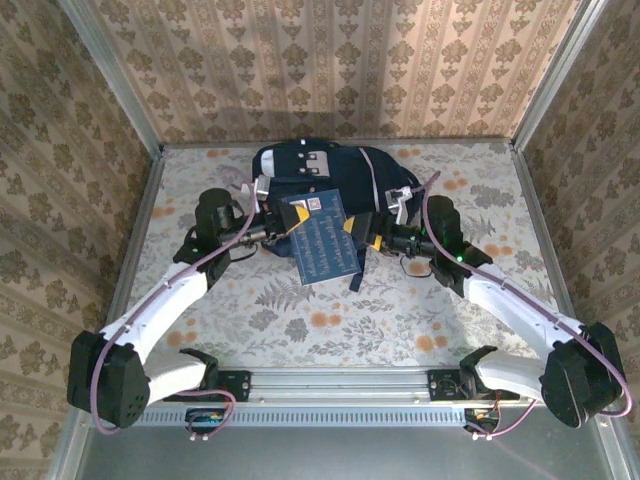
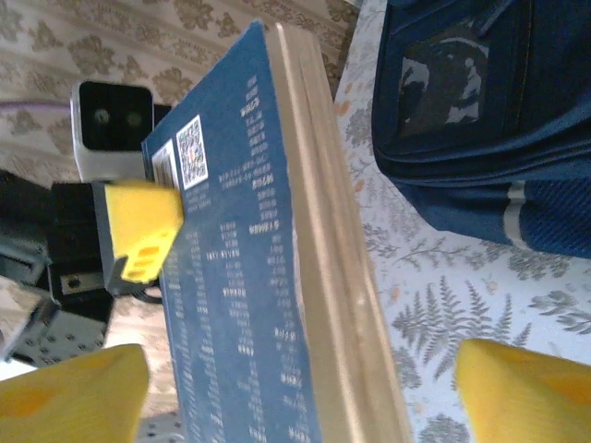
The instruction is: Pack the student bag
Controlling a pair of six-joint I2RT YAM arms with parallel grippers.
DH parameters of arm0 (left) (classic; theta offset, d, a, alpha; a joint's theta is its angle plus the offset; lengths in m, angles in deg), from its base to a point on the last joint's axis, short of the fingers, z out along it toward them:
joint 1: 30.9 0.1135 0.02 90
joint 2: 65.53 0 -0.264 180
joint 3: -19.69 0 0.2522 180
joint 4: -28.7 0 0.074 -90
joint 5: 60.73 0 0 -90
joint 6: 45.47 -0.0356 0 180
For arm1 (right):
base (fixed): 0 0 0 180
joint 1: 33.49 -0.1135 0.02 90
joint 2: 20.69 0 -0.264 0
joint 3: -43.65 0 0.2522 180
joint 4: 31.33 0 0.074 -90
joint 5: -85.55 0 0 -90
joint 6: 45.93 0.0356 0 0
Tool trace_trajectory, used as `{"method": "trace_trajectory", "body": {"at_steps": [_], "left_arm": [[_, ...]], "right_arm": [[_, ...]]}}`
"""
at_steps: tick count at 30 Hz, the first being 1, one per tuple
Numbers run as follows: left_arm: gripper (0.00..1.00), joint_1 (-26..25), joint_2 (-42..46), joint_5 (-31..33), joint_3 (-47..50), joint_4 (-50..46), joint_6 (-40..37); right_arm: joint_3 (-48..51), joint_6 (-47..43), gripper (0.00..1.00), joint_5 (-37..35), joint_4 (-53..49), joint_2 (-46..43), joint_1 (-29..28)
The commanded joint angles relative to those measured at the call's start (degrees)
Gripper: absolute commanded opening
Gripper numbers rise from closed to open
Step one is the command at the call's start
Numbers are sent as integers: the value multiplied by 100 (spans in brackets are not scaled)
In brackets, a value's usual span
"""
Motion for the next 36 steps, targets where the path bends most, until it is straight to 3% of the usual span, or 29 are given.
{"method": "trace_trajectory", "body": {"at_steps": [1,8,12,14,16,20,22,25,27,32,36], "left_arm": [[0,49,103,-193,-256,545,228],[0,-48,64,-293,-178,1224,626],[0,-314,-64,-515,-281,1318,585],[0,-364,-60,-521,-331,1153,455],[0,-355,-6,-460,-406,686,183],[0,-289,76,-368,-443,177,-139],[0,-264,59,-333,-411,71,-180],[10,-256,-18,-309,-375,38,-191],[24,-262,-100,-334,-342,134,-122],[40,-489,-318,-510,-348,725,174],[42,-787,-459,-564,-518,689,6]], "right_arm": [[-84,-305,93,-72,-315,6,40],[129,412,95,878,1211,692,62],[141,964,89,1215,2347,1039,70],[109,1401,79,1380,2909,1197,69],[95,1683,61,1438,3235,1269,86],[137,1413,21,1132,2634,984,167],[163,1317,13,1088,2494,860,204],[165,1329,9,1129,2468,777,224],[175,1300,7,1132,2418,747,226],[177,1236,5,1112,2317,758,228],[113,1176,6,1113,2242,789,236]]}}
